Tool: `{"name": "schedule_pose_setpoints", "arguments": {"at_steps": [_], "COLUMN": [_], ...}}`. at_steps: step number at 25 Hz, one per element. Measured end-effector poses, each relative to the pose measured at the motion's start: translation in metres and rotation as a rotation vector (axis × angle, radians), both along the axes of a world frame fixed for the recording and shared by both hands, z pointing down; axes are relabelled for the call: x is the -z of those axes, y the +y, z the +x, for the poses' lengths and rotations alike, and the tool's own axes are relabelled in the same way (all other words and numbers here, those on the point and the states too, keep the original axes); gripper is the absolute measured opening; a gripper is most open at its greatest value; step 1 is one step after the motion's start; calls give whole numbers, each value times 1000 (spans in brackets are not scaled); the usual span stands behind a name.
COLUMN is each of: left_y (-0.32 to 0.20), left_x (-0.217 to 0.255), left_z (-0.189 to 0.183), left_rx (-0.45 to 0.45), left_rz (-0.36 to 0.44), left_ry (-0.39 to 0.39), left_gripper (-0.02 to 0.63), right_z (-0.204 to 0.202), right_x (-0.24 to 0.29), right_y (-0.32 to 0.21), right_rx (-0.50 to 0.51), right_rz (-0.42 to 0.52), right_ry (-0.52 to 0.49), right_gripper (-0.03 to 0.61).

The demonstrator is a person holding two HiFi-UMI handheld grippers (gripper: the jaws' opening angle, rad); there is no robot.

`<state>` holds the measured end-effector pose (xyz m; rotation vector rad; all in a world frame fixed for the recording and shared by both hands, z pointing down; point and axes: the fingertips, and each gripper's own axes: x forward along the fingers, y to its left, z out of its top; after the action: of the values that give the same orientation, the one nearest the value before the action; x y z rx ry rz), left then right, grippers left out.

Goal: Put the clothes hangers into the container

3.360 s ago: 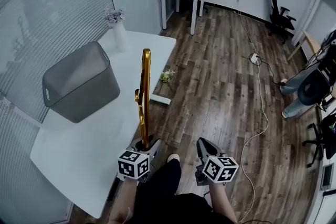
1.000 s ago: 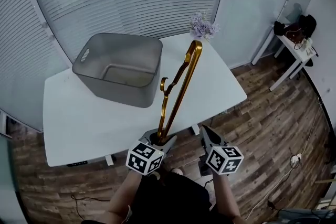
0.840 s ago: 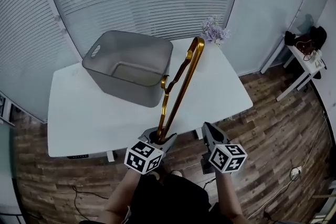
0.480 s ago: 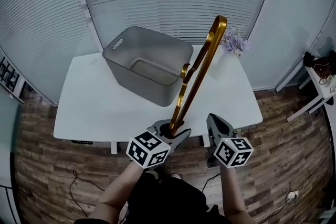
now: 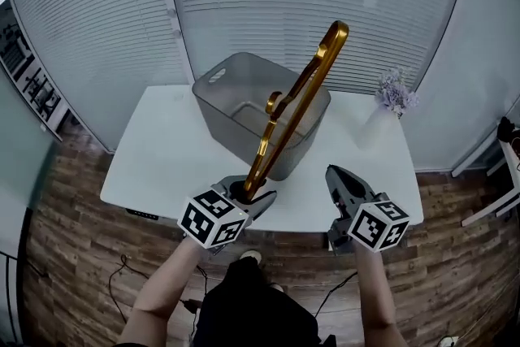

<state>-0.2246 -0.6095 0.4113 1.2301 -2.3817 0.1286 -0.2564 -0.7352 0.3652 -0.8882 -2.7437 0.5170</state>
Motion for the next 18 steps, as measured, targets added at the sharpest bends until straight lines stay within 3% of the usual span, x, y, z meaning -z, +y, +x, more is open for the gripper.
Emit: {"name": "schedule_pose_setpoints", "arguments": {"at_steps": [6,9,12,18], "left_y": [46,62,92,141], "left_x": [1,-6,-13,-19], "left_z": [-26,-42,-70,-108], "left_rx": [46,57,51,3], "left_rz": [-72,-134,-228,-479], "left_ry": [28,35,38,21], "left_gripper": [144,144,144,143], "right_z": [-20,-27,-48,-74], "right_x": [28,33,41,55], "right_y": [10,3,12,33], "right_rx": [45,62,83,141], "right_rz": [-22,-83,-145,-177], "right_ry": [-41,-30,3,9], "right_gripper": [29,29,29,29]}}
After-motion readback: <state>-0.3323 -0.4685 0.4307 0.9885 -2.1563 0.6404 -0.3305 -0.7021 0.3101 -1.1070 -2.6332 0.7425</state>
